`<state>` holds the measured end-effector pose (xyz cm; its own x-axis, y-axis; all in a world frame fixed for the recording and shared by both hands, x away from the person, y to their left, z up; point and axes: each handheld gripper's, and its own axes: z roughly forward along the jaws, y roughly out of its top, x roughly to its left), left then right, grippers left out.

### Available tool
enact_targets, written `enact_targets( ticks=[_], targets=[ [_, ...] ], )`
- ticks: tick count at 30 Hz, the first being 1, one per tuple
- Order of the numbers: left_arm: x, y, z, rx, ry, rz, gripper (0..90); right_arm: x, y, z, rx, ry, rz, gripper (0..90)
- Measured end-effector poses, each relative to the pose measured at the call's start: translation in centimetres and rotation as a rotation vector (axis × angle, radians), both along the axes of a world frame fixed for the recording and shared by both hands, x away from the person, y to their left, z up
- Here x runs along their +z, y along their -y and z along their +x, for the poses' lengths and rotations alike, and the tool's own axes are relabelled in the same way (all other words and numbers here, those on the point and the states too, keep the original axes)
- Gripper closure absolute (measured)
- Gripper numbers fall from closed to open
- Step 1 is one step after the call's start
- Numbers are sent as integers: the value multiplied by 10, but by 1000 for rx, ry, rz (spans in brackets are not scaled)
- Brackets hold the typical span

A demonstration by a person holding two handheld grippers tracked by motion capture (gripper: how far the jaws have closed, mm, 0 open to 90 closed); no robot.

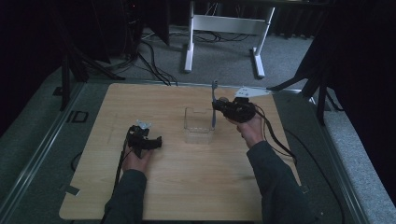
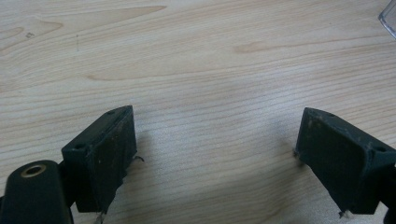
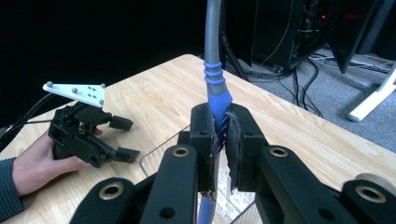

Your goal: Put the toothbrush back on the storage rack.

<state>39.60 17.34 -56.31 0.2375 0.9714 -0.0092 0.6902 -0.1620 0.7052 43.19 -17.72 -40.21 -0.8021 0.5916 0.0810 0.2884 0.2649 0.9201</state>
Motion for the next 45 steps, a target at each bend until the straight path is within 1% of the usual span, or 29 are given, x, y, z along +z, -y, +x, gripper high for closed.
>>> enact_targets(
  ticks=[10,14,16,17,20,22,23,26,27,32,33,34,35,36,37,45],
  targets=[
    [0,0,0,0,0,0,124,-4,-5,-1,20,5,6,815],
    [0,0,0,1,1,-1,124,-7,-8,-3,32,21,-10,815],
    [0,0,0,1,0,-1,124,-8,-9,-3,34,21,-14,815],
    [0,0,0,0,0,0,124,-10,-11,-3,36,24,-25,815],
    [0,0,0,1,1,-1,124,-11,-12,-3,38,23,-33,815],
    [0,0,0,0,0,-1,124,-12,-13,-3,38,24,-42,815],
    [0,0,0,1,1,-1,124,-13,-14,-3,39,29,-54,814],
    [0,0,0,0,1,1,124,-15,-15,-3,39,29,-64,814],
    [0,0,0,0,1,1,124,-16,-16,-2,39,32,-76,814],
    [0,0,0,0,2,1,124,-20,-19,-1,46,25,-98,812],
    [0,0,0,0,0,0,124,-23,-21,-1,47,23,-114,812],
    [0,0,0,0,0,0,124,-23,-21,-1,47,23,-114,812],
    [0,0,0,0,0,0,124,-26,-23,0,46,20,-140,812],
    [0,0,0,0,0,0,124,-26,-23,0,46,20,-140,812],
    [0,0,0,0,0,-1,124,-28,-25,0,44,19,-154,812],
    [0,0,0,0,0,0,124,-33,-29,1,38,8,-170,811]
  ],
)
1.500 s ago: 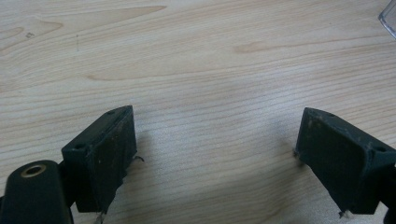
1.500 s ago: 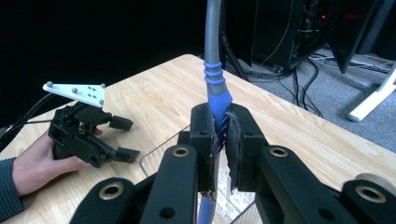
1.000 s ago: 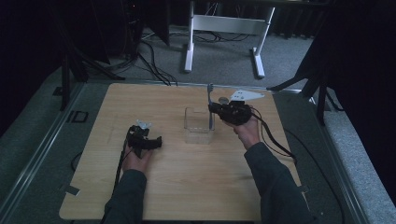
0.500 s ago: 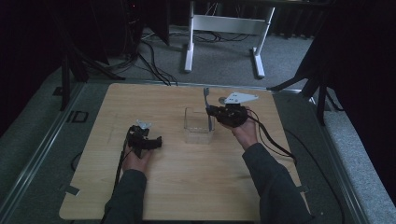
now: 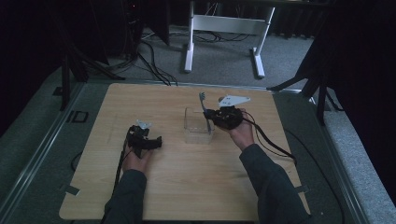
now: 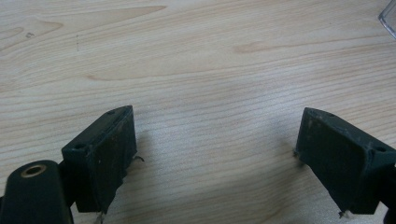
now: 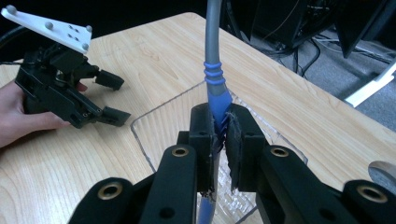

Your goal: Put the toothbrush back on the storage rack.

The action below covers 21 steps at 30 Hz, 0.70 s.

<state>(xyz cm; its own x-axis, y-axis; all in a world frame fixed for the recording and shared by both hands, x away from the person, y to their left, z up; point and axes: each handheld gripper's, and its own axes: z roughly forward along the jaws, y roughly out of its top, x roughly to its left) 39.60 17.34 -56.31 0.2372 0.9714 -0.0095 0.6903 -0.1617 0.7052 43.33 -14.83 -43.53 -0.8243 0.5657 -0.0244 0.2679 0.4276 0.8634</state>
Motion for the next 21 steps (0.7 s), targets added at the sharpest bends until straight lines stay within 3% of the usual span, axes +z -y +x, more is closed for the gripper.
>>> enact_targets(
  ticks=[13,15,16,17,20,21],
  targets=[
    [0,0,0,0,0,0,124,-7,-4,2,-2,-17,-43,809],
    [0,0,0,0,0,0,124,-9,-4,2,9,-25,-52,774],
    [0,0,0,0,0,1,124,-11,-4,2,41,-51,-58,625],
    [0,0,0,0,0,1,124,-11,-4,2,41,-51,-58,625],
    [0,0,0,0,0,0,124,-14,-1,3,53,-86,-59,468],
    [0,0,0,0,0,0,124,-14,-1,3,53,-86,-59,468]
  ],
)
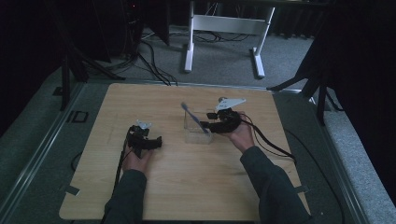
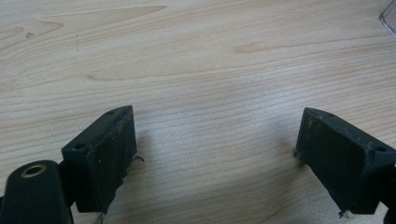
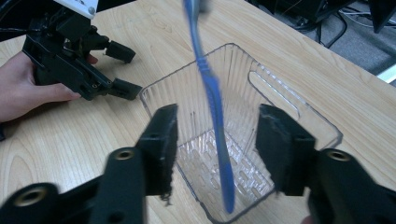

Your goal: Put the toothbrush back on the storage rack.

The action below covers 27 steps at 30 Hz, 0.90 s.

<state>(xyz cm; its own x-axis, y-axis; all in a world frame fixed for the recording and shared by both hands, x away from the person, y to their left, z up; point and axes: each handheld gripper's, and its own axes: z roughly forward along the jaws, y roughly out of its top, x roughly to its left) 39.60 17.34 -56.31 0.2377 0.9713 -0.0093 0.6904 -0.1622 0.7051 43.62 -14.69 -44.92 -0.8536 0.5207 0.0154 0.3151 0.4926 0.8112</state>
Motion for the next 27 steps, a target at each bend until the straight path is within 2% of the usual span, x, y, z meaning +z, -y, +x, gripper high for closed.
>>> enact_targets(
  ticks=[3,7,15,24,27],
  targets=[
    [0,0,0,0,0,0,124,2,7,-1,-24,8,22,403],
    [0,0,0,0,0,0,124,8,15,-1,-53,27,54,379],
    [0,0,0,0,0,0,124,14,32,-2,-111,53,102,375],
    [0,0,0,0,0,0,124,16,44,-5,-147,67,128,374],
    [0,0,0,0,0,0,124,16,51,-9,-162,87,132,374]
  ],
)
